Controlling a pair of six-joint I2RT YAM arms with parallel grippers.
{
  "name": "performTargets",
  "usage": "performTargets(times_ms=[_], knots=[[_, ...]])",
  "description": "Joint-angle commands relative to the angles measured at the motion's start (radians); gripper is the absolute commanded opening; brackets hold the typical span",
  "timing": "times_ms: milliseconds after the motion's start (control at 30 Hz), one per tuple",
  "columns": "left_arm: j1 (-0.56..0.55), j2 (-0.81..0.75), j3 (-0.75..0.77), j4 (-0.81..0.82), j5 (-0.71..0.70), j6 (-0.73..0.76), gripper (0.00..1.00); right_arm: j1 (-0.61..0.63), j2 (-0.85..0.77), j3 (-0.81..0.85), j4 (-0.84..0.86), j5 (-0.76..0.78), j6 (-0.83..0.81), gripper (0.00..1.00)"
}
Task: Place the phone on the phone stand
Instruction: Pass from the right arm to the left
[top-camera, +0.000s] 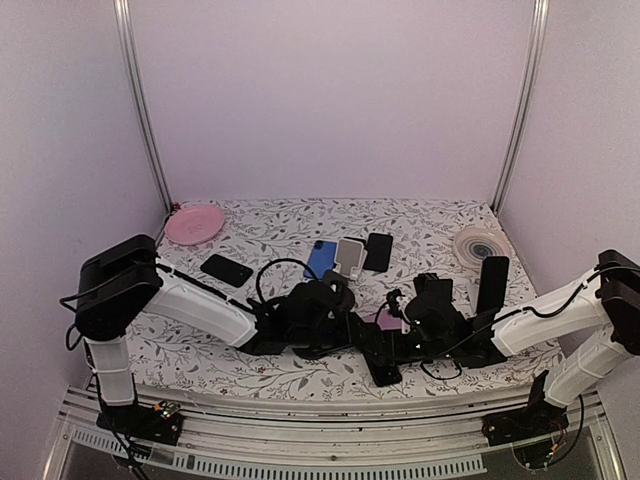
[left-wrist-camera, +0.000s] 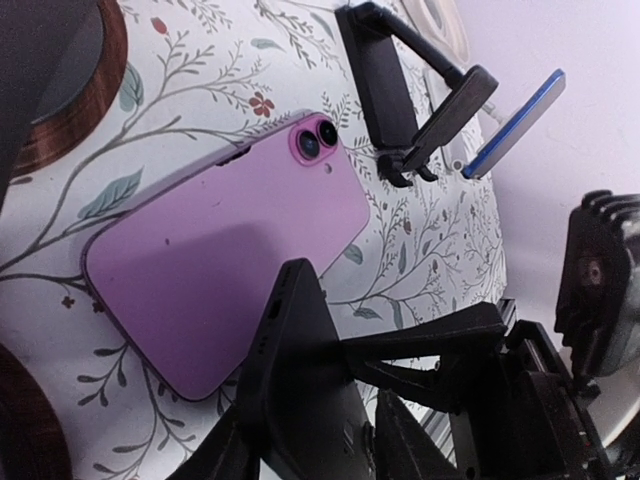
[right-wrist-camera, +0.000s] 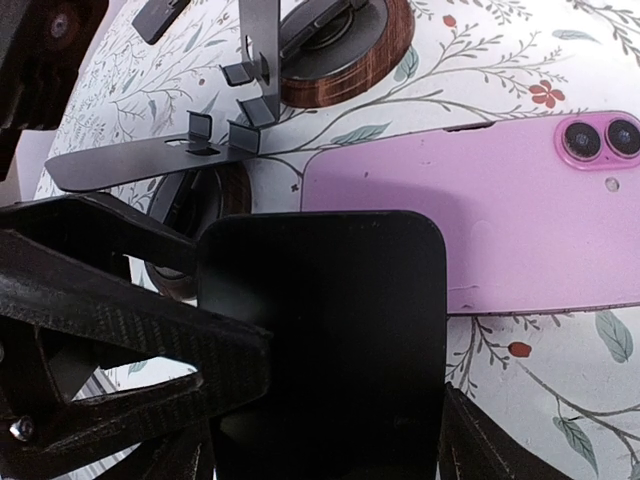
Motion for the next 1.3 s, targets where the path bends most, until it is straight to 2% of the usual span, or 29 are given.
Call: performTargets(times_ms=[0,167,367,533,833,1100,1267], knots=[[-0.004,0.058,0.032,-0.016,0.004,0.016,0.38,-0.007,-0.029,-0.005,0.068,-0.006,0.005,0.73],[0.001,0.064,0.036,-0.011,0.004,0.014,0.27,-0.008,-0.034,-0.011,0.072,-0.009,0.005,0.73],[0.008,0.051,0.025,0.007,0.0,0.017,0.0,-0.008,-0.036,-0.011,0.07,-0.01,-0.001,0.73],[0.022,-0.002,0.013,0.045,0.0,0.044,0.0,-0.008,-0.045,-0.01,0.066,-0.024,-0.01,0.76],[0.04,-0.165,-0.051,0.145,-0.024,0.188,0.0,-0.009,-0.183,-0.017,0.016,-0.057,-0.03,0.95],[0.07,-0.353,-0.12,0.182,-0.059,0.318,0.0,-0.007,-0.373,-0.008,-0.034,-0.071,-0.043,0.99],[0.082,-0.443,-0.163,0.218,-0.063,0.397,0.0,-0.011,-0.419,0.014,-0.054,-0.083,-0.034,0.99]])
